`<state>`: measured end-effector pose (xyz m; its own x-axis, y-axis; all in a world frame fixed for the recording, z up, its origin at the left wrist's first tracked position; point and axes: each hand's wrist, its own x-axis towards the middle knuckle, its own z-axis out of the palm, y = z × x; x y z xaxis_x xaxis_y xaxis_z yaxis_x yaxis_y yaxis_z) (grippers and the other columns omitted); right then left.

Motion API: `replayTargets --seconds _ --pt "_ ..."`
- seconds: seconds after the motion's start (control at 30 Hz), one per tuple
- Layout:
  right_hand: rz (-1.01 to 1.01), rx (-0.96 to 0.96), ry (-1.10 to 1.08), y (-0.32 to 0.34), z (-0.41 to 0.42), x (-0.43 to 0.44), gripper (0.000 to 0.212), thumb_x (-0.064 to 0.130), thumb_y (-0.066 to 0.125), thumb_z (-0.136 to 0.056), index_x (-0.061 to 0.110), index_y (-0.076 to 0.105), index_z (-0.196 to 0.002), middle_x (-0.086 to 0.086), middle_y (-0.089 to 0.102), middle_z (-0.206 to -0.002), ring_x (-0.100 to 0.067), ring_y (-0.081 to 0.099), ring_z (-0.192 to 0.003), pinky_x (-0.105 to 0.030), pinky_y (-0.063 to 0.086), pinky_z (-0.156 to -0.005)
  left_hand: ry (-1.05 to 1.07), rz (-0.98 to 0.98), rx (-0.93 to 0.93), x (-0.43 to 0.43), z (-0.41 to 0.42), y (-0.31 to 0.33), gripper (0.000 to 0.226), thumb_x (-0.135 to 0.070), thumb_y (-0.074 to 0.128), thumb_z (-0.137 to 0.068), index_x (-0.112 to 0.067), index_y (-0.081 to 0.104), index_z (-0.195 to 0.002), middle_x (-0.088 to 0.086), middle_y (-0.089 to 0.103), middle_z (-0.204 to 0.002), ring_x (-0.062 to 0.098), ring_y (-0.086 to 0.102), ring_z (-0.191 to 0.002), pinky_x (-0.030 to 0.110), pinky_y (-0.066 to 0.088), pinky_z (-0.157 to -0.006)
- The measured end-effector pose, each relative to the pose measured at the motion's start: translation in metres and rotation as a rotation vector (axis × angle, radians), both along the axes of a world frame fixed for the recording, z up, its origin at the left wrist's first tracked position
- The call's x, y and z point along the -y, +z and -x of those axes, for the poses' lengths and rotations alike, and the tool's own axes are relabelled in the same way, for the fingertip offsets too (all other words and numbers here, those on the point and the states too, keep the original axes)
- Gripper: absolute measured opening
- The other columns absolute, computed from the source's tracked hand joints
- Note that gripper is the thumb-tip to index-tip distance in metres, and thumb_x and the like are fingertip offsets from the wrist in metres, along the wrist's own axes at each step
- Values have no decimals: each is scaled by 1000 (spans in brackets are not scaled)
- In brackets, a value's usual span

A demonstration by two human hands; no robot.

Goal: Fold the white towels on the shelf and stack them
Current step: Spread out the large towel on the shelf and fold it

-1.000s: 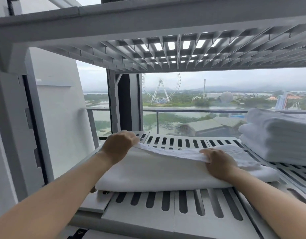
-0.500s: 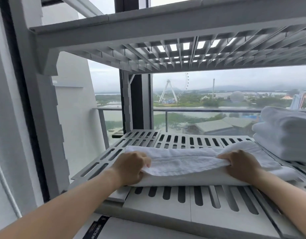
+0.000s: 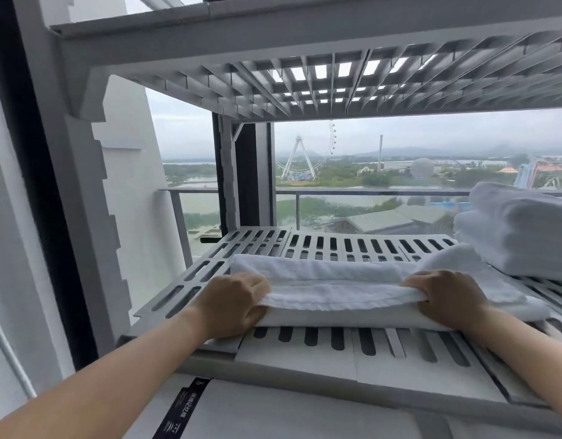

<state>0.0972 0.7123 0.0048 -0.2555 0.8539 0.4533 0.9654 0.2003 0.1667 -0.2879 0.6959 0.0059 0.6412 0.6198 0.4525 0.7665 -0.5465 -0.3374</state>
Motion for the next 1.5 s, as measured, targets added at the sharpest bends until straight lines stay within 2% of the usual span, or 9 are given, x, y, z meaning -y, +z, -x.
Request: replayTargets --seconds 0.2,0.3,0.43,0.63,0.77,0.9,1.07,1.27,1.5 --pt "66 -165 199 -8 -12 13 47 21 60 -77 39 61 -120 16 60 -125 -9 60 -112 -31 51 -89 -135 -4 35 -1 -9 5 19 -29 68 -76 -20 58 -90 -3 63 -91 12 61 -74 20 47 -61" --pt "141 -204 214 -10 -13 12 43 26 59 -84 38 56 -125 12 55 -133 -11 55 -119 -35 47 -99 -119 35 3 -4 -7 7 14 -30 60 -81 -19 57 -91 1 61 -91 17 59 -77 30 51 -64" --pt "186 -181 179 -11 -10 7 47 29 55 -87 38 49 -132 9 46 -142 -11 45 -129 -36 38 -107 -130 20 -26 -5 -8 7 23 -44 50 -85 -21 55 -86 -2 58 -86 13 55 -73 24 44 -59" --pt "86 -80 161 -11 -2 14 46 36 50 -90 35 45 -136 13 46 -142 -12 47 -128 -38 46 -98 -53 89 -12 -4 -60 6 54 -79 25 -76 -28 42 -84 -11 49 -81 6 46 -65 19 37 -59" --pt "55 -94 188 -8 4 18 42 32 51 -89 29 52 -131 13 53 -136 -14 52 -122 -37 48 -94 -46 182 30 -7 -120 10 53 -71 39 -80 -29 45 -110 -7 53 -110 8 53 -89 26 50 -75" --pt "105 -170 185 1 -11 14 52 18 55 -80 25 51 -132 8 52 -137 -16 50 -124 -33 44 -97 -106 364 142 -15 -181 17 59 -66 45 -83 -30 42 -130 -9 42 -137 12 45 -120 34 45 -97" --pt "187 -255 61 10 -60 9 56 12 48 -76 24 51 -130 0 56 -132 -23 53 -120 -33 44 -97 -86 479 183 -30 -232 19 65 -68 46 -82 -32 40 -136 -10 34 -146 12 37 -129 33 34 -106" --pt "-58 45 46 17 -83 23 26 19 44 -79 23 64 -95 3 69 -96 -25 66 -85 -29 46 -68 -85 587 329 -40 -259 16 73 -77 17 -81 -33 48 -130 -8 43 -140 10 41 -124 40 37 -105" --pt "309 -154 196 18 -99 32 53 37 38 -79 27 53 -130 7 50 -139 -19 48 -125 -36 43 -99 -68 644 313 -48 -275 10 44 -43 26 -99 -23 54 -127 -4 49 -137 11 40 -126 35 30 -109"
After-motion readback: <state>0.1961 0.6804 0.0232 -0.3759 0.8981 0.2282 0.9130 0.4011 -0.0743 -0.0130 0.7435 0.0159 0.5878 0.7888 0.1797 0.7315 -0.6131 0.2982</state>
